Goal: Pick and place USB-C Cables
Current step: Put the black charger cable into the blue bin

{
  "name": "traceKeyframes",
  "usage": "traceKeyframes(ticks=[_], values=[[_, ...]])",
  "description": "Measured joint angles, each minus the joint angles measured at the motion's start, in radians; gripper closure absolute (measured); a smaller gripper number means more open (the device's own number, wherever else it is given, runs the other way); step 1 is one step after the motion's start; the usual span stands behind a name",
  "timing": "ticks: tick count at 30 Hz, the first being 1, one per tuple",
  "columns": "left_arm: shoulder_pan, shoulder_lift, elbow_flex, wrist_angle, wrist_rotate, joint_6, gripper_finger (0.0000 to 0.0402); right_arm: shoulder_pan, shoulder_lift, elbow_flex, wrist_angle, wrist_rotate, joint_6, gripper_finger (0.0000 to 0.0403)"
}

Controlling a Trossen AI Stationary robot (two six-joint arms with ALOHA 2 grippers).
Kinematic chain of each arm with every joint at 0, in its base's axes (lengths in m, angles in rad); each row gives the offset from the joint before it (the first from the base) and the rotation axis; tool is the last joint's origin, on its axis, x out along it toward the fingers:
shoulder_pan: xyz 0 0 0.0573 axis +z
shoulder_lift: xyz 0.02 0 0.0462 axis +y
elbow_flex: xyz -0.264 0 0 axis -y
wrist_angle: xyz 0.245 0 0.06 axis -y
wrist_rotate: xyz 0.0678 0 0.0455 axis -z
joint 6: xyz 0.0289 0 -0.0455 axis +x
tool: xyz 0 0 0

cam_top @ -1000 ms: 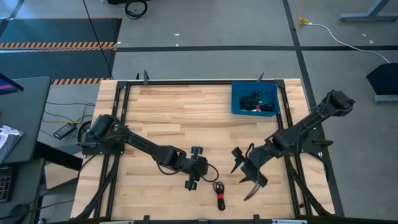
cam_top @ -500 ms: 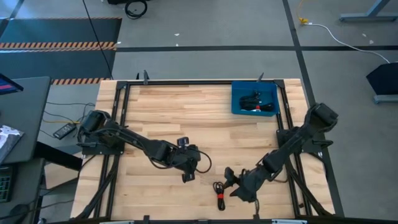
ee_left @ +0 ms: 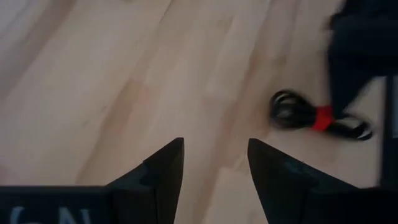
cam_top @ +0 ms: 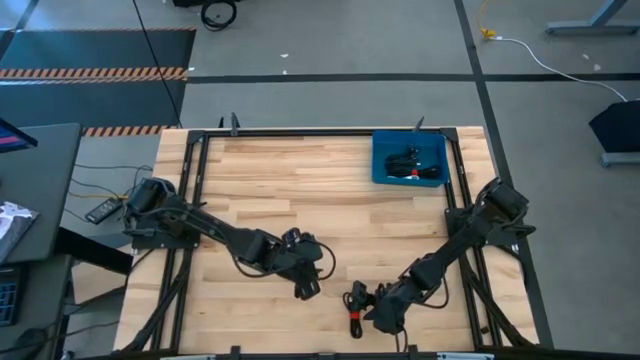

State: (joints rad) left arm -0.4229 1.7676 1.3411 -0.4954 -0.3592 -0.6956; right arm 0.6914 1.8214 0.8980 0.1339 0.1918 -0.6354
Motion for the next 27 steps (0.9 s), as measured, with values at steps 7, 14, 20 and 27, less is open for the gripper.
traceKeyframes(ticks=[7, 14, 20, 27], values=[[-0.022, 0.0, 0.0, 0.095, 0.0, -0.029, 0.0216, -0.013, 0.029, -0.001, -0.014, -0.023, -0.015, 0.0175], [-0.028, 0.0, 0.001, 0.192, 0.0, -0.035, 0.0216, -0.035, 0.052, -0.001, -0.007, -0.007, -0.015, 0.0194], [-0.036, 0.0, 0.001, 0.225, 0.001, -0.059, 0.0216, -0.048, 0.061, -0.001, -0.01, -0.022, -0.013, 0.0213], [-0.048, 0.0, 0.001, 0.257, 0.0, -0.061, 0.0216, -0.055, 0.061, 0.0, -0.028, -0.052, -0.012, 0.0265]])
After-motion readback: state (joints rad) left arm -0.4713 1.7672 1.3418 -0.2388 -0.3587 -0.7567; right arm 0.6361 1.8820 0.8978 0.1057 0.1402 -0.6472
